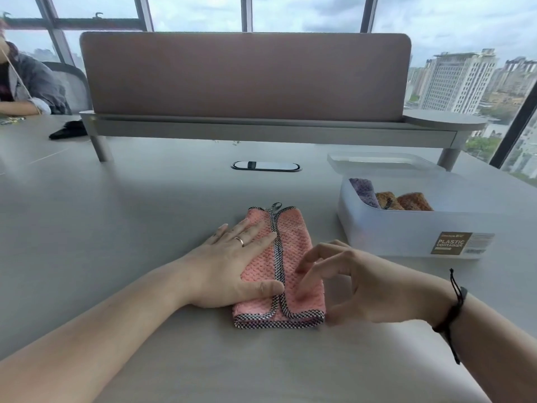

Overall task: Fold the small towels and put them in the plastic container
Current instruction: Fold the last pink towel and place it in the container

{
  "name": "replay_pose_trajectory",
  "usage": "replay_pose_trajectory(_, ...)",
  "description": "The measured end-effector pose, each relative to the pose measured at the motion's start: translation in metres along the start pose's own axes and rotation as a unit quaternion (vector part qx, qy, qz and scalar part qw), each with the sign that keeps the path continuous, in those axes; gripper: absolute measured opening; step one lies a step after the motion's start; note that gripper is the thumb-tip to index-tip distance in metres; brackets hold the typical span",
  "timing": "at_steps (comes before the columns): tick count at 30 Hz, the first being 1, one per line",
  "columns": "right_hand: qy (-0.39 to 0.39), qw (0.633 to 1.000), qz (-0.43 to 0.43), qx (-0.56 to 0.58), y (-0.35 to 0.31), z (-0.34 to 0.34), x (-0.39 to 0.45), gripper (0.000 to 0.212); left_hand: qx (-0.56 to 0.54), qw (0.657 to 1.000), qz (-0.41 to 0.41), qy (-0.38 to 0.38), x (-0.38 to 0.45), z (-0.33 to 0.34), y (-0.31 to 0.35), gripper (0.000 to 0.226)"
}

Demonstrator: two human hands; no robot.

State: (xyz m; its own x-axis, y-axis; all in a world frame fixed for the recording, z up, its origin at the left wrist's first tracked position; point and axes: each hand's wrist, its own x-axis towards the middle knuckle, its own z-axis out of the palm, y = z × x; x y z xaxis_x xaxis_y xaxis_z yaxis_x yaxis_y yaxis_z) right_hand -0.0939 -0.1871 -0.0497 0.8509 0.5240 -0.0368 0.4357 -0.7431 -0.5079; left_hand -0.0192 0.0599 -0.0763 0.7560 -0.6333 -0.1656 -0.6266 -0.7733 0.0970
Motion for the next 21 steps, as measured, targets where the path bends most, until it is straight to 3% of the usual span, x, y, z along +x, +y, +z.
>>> replay_pose_trajectory(5, 0.024, 0.999, -0.031, -0.021, 0.001, 0.006, 0.001, 0.030, -0.015, 1.000, 0.010, 0.007, 0.000, 0.000, 0.003, 0.100)
replay_pose_trajectory(8, 0.067, 0.996, -0.051, -0.032, 0.005, 0.008, 0.003, 0.023, -0.108, 0.992, 0.038, 0.057, 0.000, -0.002, 0.001, 0.093)
replay_pose_trajectory(12, 0.086, 0.995, -0.047, -0.004, 0.009, 0.009, 0.004, 0.022, -0.324, 0.919, 0.122, 0.190, -0.006, -0.012, -0.004, 0.056)
replay_pose_trajectory(14, 0.108, 0.994, -0.016, 0.014, 0.009, 0.010, 0.005, 0.035, -0.381, 0.893, 0.174, 0.165, -0.011, -0.018, -0.003, 0.057)
replay_pose_trajectory(18, 0.155, 0.985, 0.018, 0.071, 0.013, 0.014, 0.010, 0.052, -0.384, 0.902, 0.185, 0.077, -0.015, -0.022, -0.003, 0.071)
replay_pose_trajectory(21, 0.188, 0.975, 0.038, 0.115, 0.015, 0.016, 0.013, 0.029, -0.383, 0.909, 0.159, 0.040, -0.017, -0.020, -0.004, 0.068)
